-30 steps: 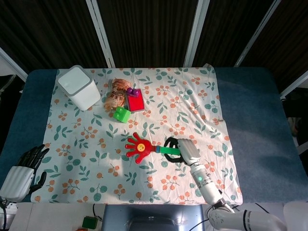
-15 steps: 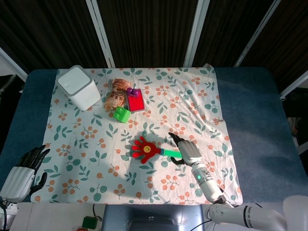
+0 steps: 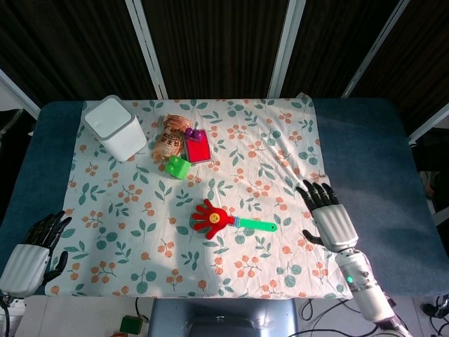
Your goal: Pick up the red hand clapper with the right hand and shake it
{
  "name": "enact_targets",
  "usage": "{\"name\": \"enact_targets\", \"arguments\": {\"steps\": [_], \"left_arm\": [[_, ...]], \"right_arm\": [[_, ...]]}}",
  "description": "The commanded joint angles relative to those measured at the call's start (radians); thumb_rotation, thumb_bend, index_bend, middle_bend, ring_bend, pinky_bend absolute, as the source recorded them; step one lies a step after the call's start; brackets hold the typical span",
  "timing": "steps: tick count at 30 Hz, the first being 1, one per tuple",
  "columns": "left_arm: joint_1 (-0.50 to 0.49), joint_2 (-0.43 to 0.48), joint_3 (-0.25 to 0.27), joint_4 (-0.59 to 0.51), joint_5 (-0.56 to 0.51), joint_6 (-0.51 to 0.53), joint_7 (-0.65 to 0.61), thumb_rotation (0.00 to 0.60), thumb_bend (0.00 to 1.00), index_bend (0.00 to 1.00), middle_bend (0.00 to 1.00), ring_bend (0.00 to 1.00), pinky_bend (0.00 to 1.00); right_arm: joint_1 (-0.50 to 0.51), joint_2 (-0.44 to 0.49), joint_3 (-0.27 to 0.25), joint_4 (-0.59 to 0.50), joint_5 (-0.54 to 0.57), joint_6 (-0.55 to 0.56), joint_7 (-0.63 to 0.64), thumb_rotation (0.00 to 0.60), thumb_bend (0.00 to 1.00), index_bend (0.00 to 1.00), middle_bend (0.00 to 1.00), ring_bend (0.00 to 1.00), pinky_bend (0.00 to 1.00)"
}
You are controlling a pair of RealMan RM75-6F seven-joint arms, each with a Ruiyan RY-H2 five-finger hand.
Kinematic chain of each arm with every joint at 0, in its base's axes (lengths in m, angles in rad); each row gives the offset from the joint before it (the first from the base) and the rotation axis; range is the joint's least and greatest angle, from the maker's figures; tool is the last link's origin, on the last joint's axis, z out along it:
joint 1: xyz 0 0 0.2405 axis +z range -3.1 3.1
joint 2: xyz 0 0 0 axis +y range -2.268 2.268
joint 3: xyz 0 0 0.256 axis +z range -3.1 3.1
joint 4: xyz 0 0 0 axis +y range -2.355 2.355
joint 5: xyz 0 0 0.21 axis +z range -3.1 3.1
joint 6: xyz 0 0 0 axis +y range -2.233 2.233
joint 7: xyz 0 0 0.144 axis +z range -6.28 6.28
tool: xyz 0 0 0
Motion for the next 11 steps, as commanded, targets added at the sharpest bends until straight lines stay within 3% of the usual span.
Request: {"name": "enact_targets", "arguments": {"steps": [1,4,5,11], "left_arm": [[0.005,-0.015,0.001,0.009,0.015,0.012,0.02,0.6,0.53,0.0,0.0,0.0,0.15],[0.01,-0.028,-0.001,0.012,0.02,0.022,0.048,0.6,0.53,0.0,0.0,0.0,0.15],[0.01,-0.035,-0.003,0.015,0.024,0.028,0.057,0.6,0.53,0.0,0.0,0.0,0.15],[0.014,-0.058,-0.008,0.036,0.035,0.046,0.077,0.6,0.53,0.0,0.0,0.0,0.14]], "right_arm": [[-0.243,0.068,-0.143,0.136,-0.299,0.343,0.177,0.6,0.3,0.0,0.0,0.0,0.0],[-0.32,0.03,-0.137,0.256,-0.289,0.428,0.276,0.6,0.28,0.0,0.0,0.0,0.0],[-0.322,0.055,-0.154,0.256,-0.303,0.41,0.301,0.6,0.27,0.0,0.0,0.0,0.0],[-0.339,0.078,-0.115,0.248,-0.294,0.406,0.355,0.6,0.26,0.0,0.0,0.0,0.0]]}}
